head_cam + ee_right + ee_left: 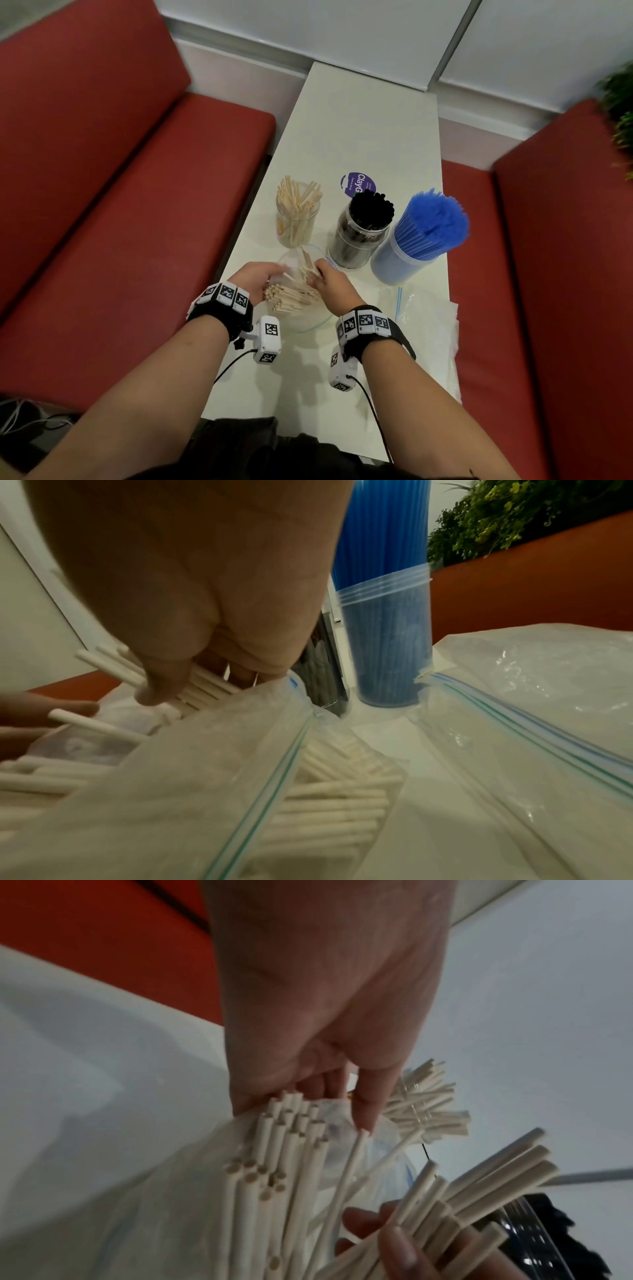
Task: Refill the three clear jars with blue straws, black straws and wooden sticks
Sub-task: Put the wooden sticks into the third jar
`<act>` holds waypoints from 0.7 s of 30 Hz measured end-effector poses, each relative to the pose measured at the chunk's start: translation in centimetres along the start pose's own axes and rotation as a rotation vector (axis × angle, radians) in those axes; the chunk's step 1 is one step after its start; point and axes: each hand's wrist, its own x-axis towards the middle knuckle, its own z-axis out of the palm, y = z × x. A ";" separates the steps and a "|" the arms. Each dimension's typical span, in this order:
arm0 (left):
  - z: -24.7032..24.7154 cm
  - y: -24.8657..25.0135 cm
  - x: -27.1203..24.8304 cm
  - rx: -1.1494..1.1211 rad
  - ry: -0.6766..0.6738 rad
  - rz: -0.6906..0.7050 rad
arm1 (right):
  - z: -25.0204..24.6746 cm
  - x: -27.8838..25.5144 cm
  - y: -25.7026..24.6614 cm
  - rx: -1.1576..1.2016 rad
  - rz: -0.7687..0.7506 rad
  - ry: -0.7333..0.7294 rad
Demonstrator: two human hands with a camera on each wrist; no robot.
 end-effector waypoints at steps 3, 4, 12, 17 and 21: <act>0.1 0.2 -0.1 -0.001 0.007 0.024 | -0.1 -0.1 -0.1 0.106 0.022 0.050; 0.1 0.4 0.0 -0.015 -0.004 0.038 | -0.2 0.0 -0.1 0.113 0.023 0.052; -0.2 -0.1 -0.4 -0.061 -0.066 0.036 | 0.1 -0.3 0.0 0.151 0.019 0.061; -0.2 -0.4 -0.3 -0.064 0.083 -0.023 | 0.2 -0.6 -0.1 0.246 -0.020 0.109; -0.3 0.1 -0.7 -0.046 -0.122 -0.041 | 0.2 0.1 -1.0 0.302 -0.087 0.164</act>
